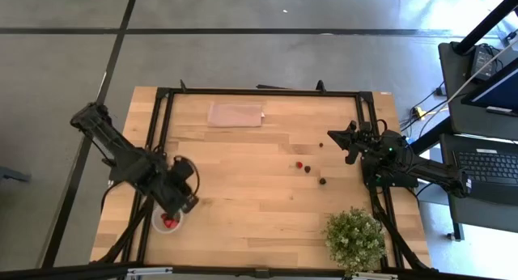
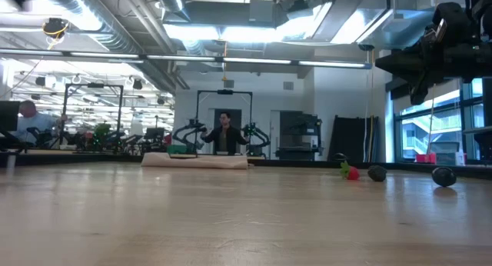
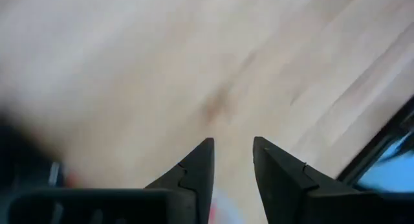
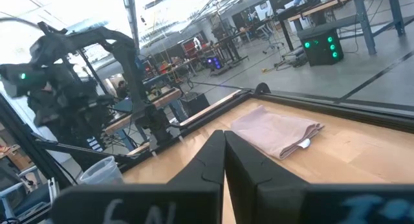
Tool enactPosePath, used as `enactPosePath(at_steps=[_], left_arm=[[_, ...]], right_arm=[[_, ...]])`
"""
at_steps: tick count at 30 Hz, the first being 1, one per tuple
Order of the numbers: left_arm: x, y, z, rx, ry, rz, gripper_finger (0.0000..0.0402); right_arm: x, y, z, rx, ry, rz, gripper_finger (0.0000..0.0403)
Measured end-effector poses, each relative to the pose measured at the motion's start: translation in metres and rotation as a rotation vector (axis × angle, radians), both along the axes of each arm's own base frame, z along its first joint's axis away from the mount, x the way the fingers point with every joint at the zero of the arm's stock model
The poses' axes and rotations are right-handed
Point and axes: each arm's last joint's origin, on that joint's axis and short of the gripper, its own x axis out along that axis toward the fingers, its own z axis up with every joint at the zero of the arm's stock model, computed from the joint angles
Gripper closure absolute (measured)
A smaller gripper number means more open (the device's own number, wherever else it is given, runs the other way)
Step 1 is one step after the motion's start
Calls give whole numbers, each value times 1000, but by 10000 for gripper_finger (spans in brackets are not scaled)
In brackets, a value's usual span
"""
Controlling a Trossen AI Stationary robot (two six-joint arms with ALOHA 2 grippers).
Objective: Pick and placing Produce into tupperware
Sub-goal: Put the blueberry into the transparent bin
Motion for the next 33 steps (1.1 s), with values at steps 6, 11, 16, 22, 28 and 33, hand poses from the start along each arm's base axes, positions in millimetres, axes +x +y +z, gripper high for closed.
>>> enactPosePath(at_steps=[6, 11, 16, 22, 28, 33], left_arm=[[16, 23, 17, 247, -239, -110, 319], [27, 37, 26, 527, -341, -102, 331], [23, 54, 35, 579, -333, -136, 342], [8, 79, 58, 597, -408, -265, 353], [-15, 97, 81, 646, -785, -447, 363], [-39, 111, 61, 697, -1048, -459, 371]], right_arm=[[0, 0, 1, 49, -30, 5, 389], [-1, 0, 7, 6, -75, 2, 389], [-1, 0, 8, 40, -104, 8, 389], [-2, 1, 14, 19, -161, 10, 389], [-3, 1, 15, -45, -156, -2, 389], [-5, 1, 22, -125, -207, -23, 389]])
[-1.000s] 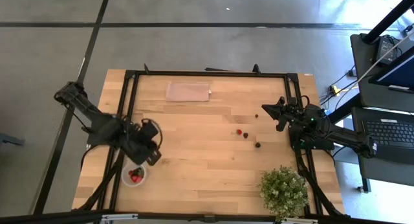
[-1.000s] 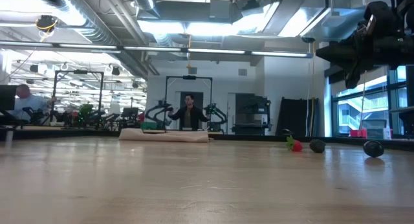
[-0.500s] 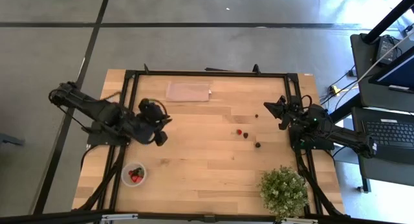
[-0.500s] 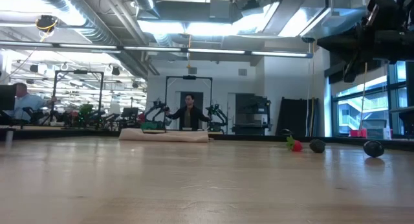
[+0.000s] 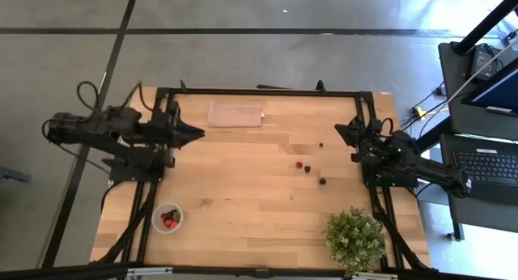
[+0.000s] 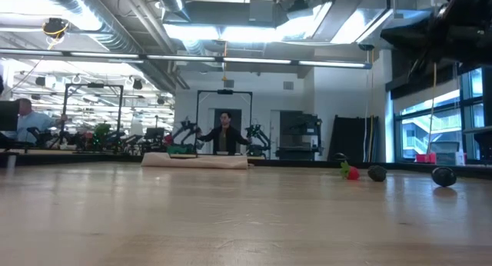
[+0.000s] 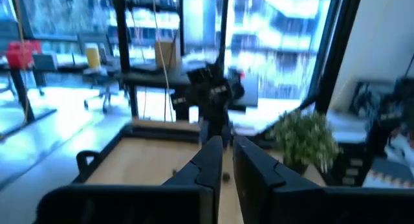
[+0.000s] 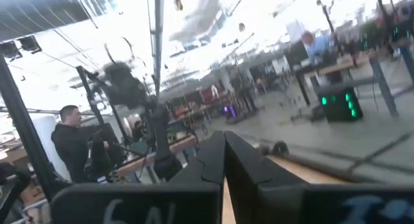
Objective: Pick and placing Produce into tupperware
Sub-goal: Put the blueberry into the transparent bin
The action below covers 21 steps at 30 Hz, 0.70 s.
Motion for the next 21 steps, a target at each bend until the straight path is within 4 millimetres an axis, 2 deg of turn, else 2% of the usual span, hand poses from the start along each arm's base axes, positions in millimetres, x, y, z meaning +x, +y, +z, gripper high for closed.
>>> enactPosePath(at_steps=[5, 12, 17, 21], left_arm=[[-14, 8, -52, -69, -122, 10, 379], [-18, 12, -116, -139, -215, 34, 392], [-14, 14, -152, -203, -191, 74, 400], [-13, 16, -172, -204, -146, 129, 399]], right_arm=[[-1, 0, 2, -30, -10, -10, 389], [0, 0, -1, -25, 23, -11, 389], [2, -1, -9, 17, 95, -5, 389], [3, -1, -10, 51, 97, 5, 389]])
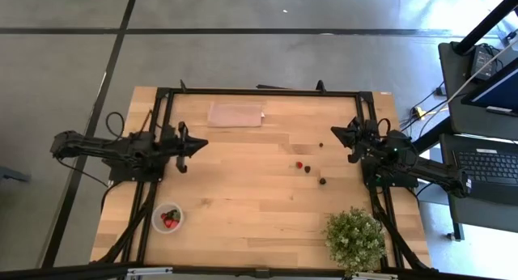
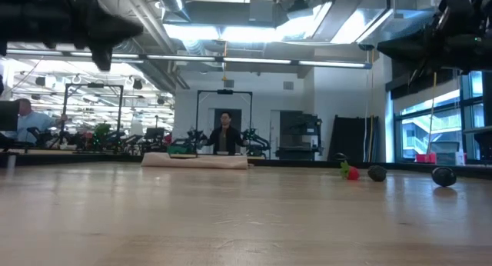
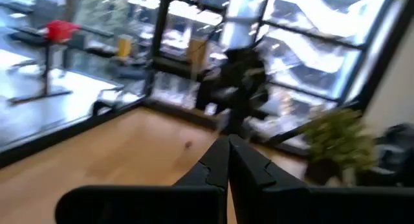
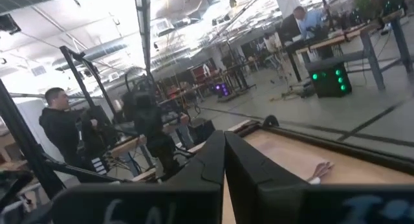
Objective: Pick and placing Produce into tupperware
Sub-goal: Put the blueberry into the transparent bin
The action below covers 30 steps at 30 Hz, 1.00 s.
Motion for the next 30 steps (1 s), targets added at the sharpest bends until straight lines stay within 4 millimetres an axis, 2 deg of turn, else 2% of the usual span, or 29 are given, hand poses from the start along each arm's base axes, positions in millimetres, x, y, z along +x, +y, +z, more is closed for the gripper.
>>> enactPosePath(at_steps=[8, 25, 30], left_arm=[[-2, 6, -18, -8, 82, 241, 379], [-2, 7, -24, 127, 183, 272, 339], [-3, 8, -24, 127, 186, 320, 329]], right_arm=[[0, 0, 0, -1, 3, -1, 389], [0, 0, 0, -42, 10, -9, 379], [0, 0, 0, -41, 10, -9, 352]])
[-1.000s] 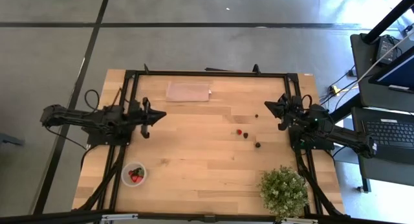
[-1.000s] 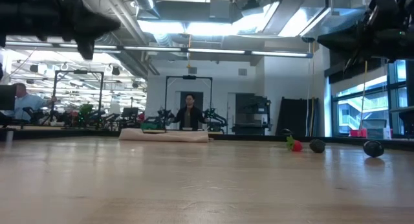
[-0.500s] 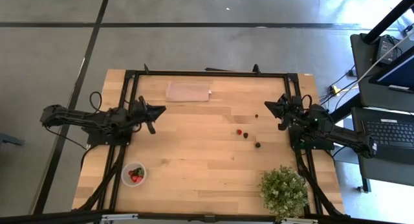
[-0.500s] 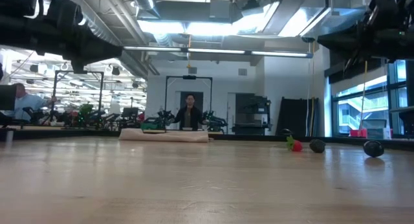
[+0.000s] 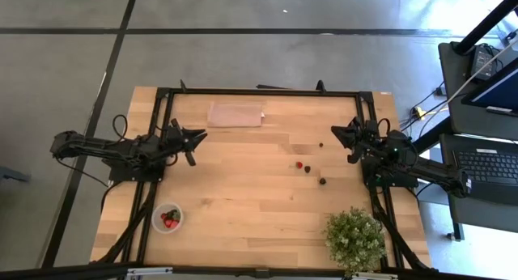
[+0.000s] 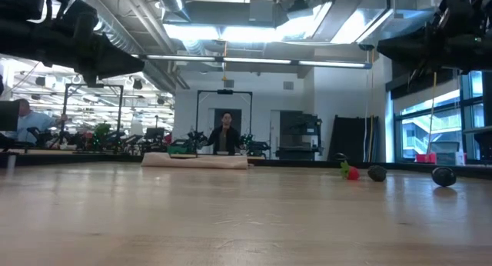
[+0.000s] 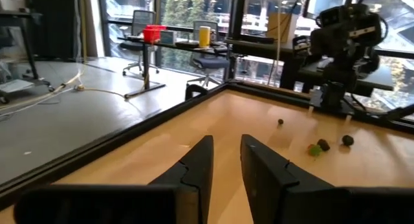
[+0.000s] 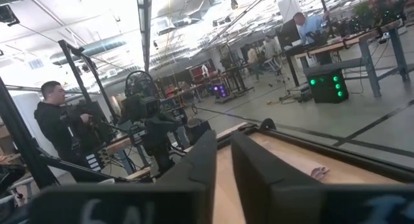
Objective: Pick and placing Produce into tupperware
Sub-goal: Put the blueberry into the transparent bin
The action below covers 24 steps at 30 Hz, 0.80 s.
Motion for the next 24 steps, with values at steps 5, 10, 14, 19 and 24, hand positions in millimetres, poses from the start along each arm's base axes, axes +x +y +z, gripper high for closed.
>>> enactPosePath(at_steps=[5, 10, 14, 19, 24], left_arm=[[0, 1, 0, 1, 0, 26, 319], [-1, 1, 0, -1, -2, 50, 310], [-1, 1, 0, -2, -3, 55, 303], [-1, 2, 0, -1, -3, 90, 295], [-3, 4, 0, 1, -4, 157, 287]], right_arm=[[0, 0, 0, -1, -2, -1, 279], [0, 0, 0, 2, -5, -12, 198], [0, 0, 0, -3, -4, -12, 156], [0, 0, 0, 0, -5, -11, 130], [0, -1, -1, 12, 4, -25, 114]])
